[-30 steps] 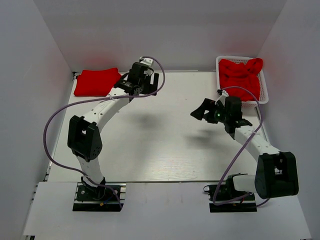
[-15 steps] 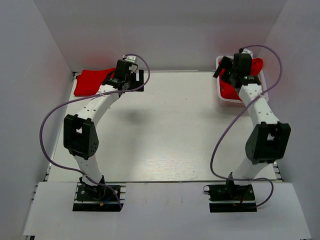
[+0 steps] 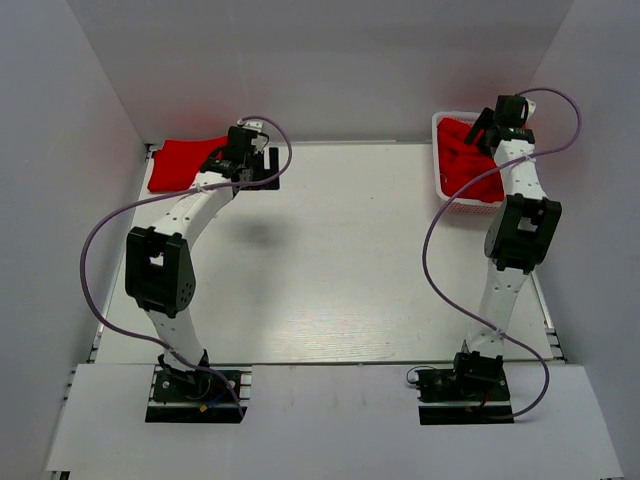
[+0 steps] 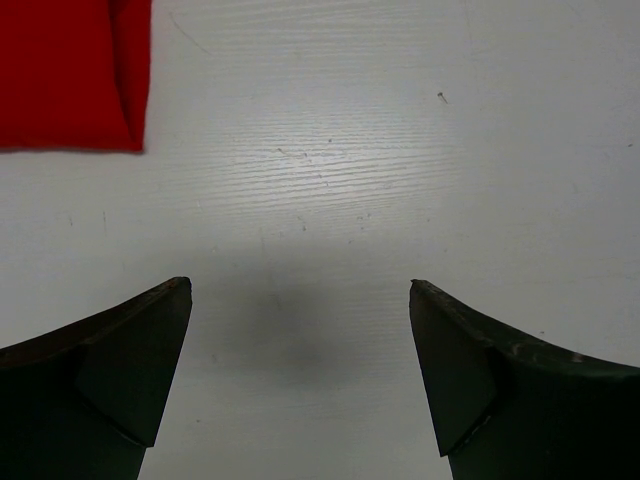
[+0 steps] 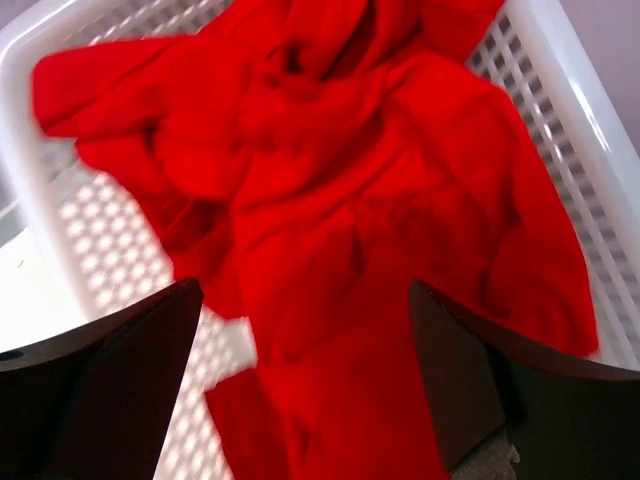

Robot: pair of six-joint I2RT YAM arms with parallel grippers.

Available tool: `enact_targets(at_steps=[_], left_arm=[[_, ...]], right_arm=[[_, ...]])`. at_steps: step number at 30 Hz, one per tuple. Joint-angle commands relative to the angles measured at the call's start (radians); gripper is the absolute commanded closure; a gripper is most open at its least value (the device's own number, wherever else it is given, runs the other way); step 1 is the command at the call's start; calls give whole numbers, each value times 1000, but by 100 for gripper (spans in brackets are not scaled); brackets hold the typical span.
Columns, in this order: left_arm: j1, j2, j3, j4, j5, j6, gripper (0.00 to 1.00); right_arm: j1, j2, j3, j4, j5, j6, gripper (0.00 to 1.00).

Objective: Fold and stack the t-shirts
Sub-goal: Grab crumpled tshirt from bin with the right arm

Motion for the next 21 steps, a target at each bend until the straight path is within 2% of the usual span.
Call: enact_targets(at_steps=[1, 3, 6, 10, 11, 13, 14, 15, 21], left_arm=[[12, 19, 46, -18, 10, -4, 0], [21, 28, 46, -18, 19, -4, 0], [21, 48, 66, -42, 29, -4, 0], [30, 59, 75, -65, 29, -15, 0], [30, 59, 75, -65, 29, -15, 0], [30, 59, 64, -53, 38, -15, 0], [30, 49, 55, -53, 50, -24, 0], [30, 49, 55, -43, 50, -24, 0], [30, 30, 23, 10, 121, -43, 0]], right_arm=[[-19, 54, 47, 204, -7, -29, 11], [-29, 115, 59, 250, -10, -38, 11], [-40, 196, 108, 301, -42, -39, 17], [-48, 241, 110, 404, -59, -27, 37], [-51, 244, 108, 459, -60, -27, 51], [-52, 243, 108, 499, -65, -57, 71], [-52, 232, 116, 528, -65, -64, 88], [-54, 225, 113, 536, -63, -78, 100], [-48, 96, 97, 512, -105, -137, 100]])
